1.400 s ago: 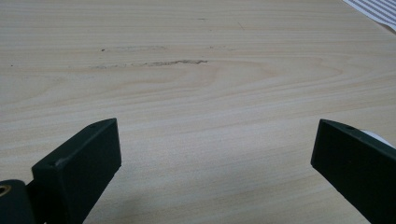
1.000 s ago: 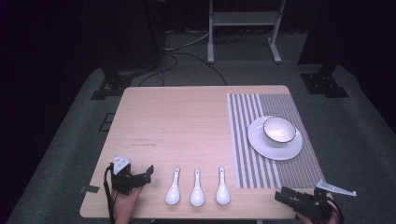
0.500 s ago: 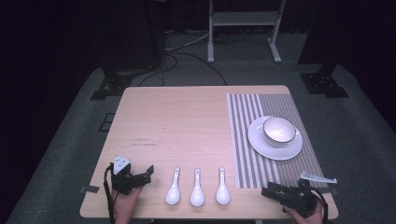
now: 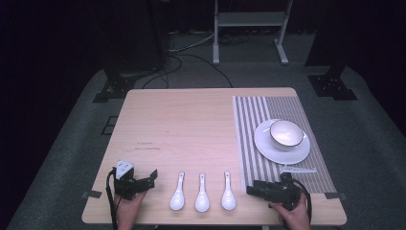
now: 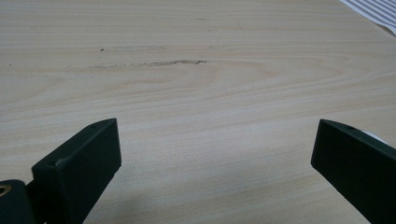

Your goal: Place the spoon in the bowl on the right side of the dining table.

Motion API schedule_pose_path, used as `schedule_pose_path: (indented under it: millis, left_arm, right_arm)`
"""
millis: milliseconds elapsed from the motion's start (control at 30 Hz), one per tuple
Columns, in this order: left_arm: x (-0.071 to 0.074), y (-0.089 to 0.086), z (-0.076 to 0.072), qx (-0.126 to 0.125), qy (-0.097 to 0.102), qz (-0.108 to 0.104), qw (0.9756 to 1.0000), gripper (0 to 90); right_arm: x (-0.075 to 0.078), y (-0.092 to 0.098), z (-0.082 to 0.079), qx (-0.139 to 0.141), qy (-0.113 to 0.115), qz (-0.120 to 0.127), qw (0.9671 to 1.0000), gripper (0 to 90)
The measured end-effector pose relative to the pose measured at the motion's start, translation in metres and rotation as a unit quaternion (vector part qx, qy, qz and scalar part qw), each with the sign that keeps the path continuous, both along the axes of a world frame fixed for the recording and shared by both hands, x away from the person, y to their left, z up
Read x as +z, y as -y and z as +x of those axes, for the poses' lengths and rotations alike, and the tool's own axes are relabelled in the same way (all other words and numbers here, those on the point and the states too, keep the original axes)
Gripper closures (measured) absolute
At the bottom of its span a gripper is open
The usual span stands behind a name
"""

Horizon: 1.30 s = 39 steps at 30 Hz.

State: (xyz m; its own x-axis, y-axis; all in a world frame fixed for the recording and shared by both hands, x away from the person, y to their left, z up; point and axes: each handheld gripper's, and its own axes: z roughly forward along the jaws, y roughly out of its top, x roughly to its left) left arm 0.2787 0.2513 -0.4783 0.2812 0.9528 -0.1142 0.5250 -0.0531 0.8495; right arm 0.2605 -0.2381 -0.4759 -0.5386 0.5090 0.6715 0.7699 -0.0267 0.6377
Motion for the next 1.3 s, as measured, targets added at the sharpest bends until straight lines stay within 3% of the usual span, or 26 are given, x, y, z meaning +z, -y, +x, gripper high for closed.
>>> schedule_pose_path:
  millis: [433, 933, 1300]
  left_arm:
    - [0.0, 0.0, 0.0, 0.0, 0.0, 0.002, 1.0, 0.2]
    - [0.0, 0.0, 0.0, 0.0, 0.0, 0.0, 1.0, 0.2]
    - [0.0, 0.0, 0.0, -0.001, -0.001, -0.001, 1.0, 0.2]
  right_arm:
    - [0.0, -0.022, 0.025, 0.022, -0.021, 0.004, 0.9995, 30.7]
    - [0.001, -0.043, 0.048, 0.035, -0.038, -0.019, 0.9985, 34.7]
    - [-0.003, -0.052, 0.058, 0.027, -0.051, -0.038, 0.9976, 38.5]
